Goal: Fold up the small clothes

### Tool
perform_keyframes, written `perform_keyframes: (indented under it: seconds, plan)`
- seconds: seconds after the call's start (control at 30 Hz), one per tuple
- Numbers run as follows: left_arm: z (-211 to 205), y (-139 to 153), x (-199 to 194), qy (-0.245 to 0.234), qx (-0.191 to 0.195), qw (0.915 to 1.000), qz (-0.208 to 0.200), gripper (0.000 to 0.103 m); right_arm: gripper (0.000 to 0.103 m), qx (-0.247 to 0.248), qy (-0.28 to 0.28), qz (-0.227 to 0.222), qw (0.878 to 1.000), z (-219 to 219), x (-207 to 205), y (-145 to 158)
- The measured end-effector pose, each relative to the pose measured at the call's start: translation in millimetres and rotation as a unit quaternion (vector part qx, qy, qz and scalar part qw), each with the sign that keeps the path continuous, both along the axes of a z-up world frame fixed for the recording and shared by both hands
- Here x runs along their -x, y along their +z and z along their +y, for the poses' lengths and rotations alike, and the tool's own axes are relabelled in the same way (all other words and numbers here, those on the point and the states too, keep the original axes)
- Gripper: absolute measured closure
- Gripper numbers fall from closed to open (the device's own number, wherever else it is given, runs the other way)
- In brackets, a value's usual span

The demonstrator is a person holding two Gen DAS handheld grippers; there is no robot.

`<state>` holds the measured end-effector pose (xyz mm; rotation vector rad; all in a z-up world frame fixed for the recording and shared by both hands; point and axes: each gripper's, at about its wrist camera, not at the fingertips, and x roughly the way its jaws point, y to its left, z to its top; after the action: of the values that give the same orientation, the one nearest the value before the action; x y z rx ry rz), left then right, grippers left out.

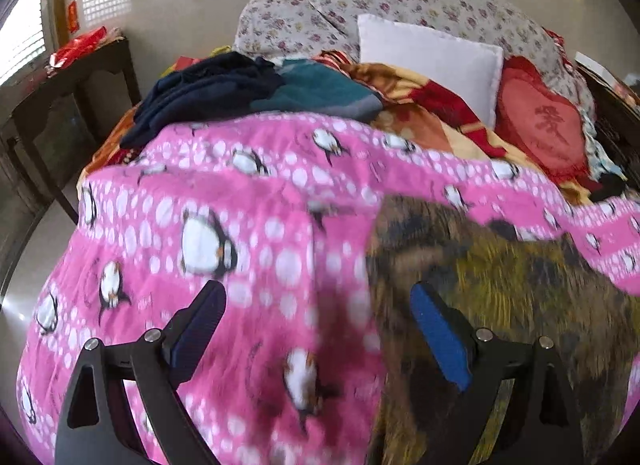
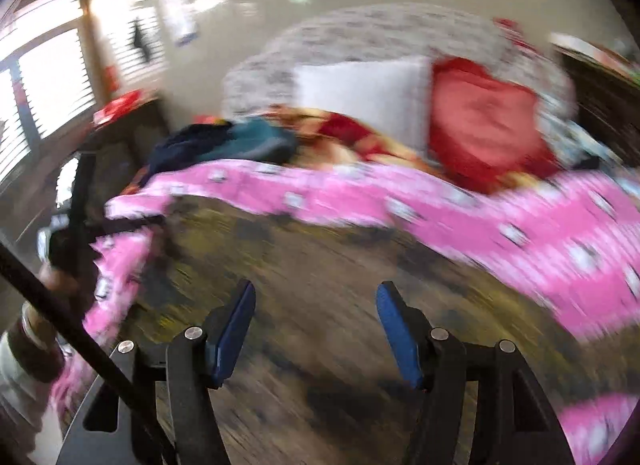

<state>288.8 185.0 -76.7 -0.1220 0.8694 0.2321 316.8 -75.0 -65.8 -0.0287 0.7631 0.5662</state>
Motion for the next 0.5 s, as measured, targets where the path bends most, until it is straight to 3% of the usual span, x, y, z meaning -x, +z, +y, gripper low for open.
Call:
perform_keyframes:
  seconds: [0.2, 0.4, 0.47, 0.5]
  plan:
    - [-7.5, -21.4, 27.4, -0.032, 0.027, 0.9991, 0.010, 0.010, 0.039, 0.003, 0.107, 0.032, 0.994, 125.5, -55.6, -15.8]
    - [-13.4, -33.9, 36.5, -0.044, 0.034, 0.9984, 0.007, 0.010, 0.041, 0.060, 0.128, 0.041, 0.989, 196.2, -87.3, -47.3]
    - [-12.5, -37.8, 37.8, -0.046, 0.039, 0.9982, 0.004, 0.010, 0.071, 0.085, 0.139, 0.050, 0.985, 209.9, -95.1, -59.3]
    - [-11.1, -39.4, 38.2, -0.046, 0.043, 0.9980, 0.003, 0.010, 0.096, 0.093, 0.148, 0.053, 0.983, 213.8, -96.5, -63.4]
